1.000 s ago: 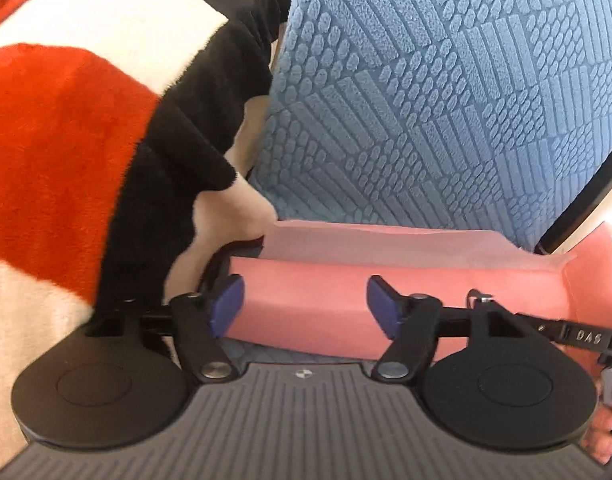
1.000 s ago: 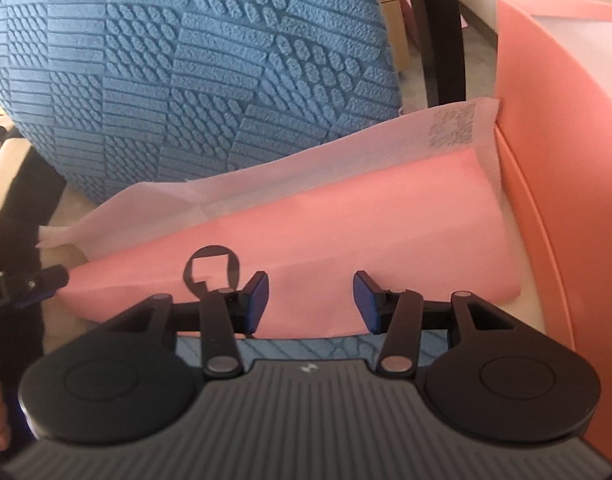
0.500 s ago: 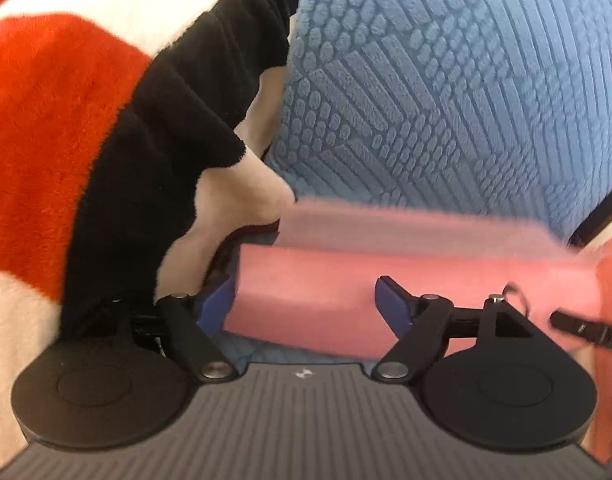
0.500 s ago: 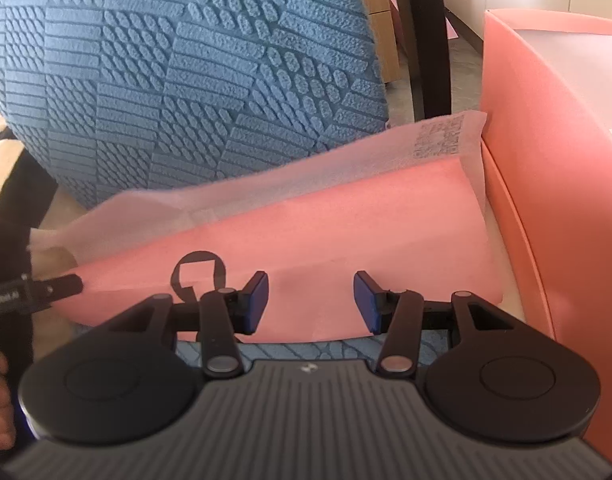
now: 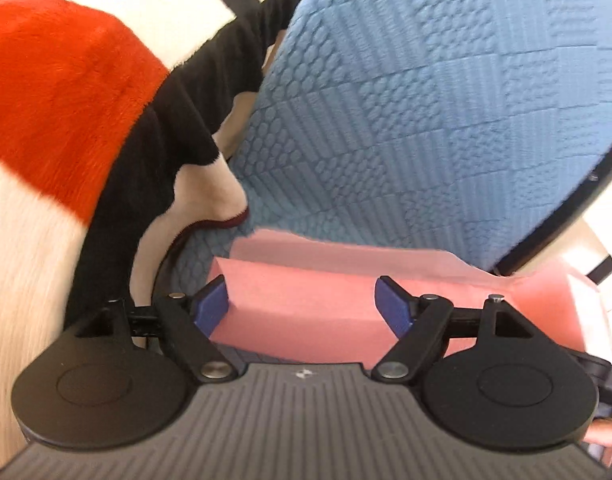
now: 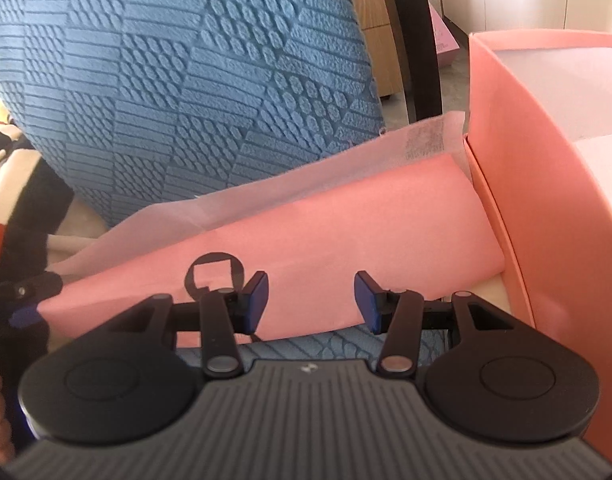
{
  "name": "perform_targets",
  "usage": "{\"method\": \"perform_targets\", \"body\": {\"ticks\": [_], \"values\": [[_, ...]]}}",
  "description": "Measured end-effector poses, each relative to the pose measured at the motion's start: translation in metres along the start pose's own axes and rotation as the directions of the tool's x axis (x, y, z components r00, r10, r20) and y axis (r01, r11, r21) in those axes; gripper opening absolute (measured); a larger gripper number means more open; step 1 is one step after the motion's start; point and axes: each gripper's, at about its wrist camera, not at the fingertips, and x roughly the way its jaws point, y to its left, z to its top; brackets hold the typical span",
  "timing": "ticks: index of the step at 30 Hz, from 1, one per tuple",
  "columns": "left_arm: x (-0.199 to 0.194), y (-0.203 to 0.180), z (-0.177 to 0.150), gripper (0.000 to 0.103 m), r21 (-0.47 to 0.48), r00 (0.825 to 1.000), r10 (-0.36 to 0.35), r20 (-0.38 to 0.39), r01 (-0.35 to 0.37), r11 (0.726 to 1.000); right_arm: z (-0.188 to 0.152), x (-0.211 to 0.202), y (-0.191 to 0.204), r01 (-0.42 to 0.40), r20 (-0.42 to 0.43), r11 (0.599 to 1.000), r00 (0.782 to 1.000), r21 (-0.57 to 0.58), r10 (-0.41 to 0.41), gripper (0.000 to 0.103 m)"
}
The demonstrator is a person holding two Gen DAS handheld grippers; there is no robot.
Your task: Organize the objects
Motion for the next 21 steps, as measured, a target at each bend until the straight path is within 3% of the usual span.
{"method": "perform_targets", "body": {"ticks": [5, 11, 14, 18, 21], "values": [[-0.032, -0.015, -0.023, 0.081, 0.005, 0.997, -0.046, 0.06, 0.046, 0.999, -0.007, -0.014, 0.004, -0.007, 0.023, 1.0, 1.0, 0.013, 0.007, 0.05], [-0.074, -0.041, -0.057, 0.081, 0.112, 0.989, -0.088, 0.116, 0.075, 0.991, -0.026, -0.042, 0.003, -0.058, 0.04, 0.996, 0.998, 0.068, 0.056, 0.054], [-0.091, -0.052, -0.075, 0.081, 0.159, 0.987, -0.109, 0.119, 0.09, 0.983, -0.043, -0.049, 0.006, -0.092, 0.038, 0.988, 0.995, 0.123, 0.088, 0.061], [-0.107, -0.056, -0.098, 0.081, 0.177, 0.984, -0.154, 0.092, 0.136, 0.975, -0.064, -0.056, 0.002, -0.179, 0.013, 0.948, 0.983, 0.262, 0.182, 0.071], [-0.119, -0.057, -0.115, 0.081, 0.18, 0.981, -0.177, 0.076, 0.161, 0.97, -0.074, -0.054, 0.005, -0.227, -0.002, 0.911, 0.97, 0.344, 0.242, 0.071]]}}
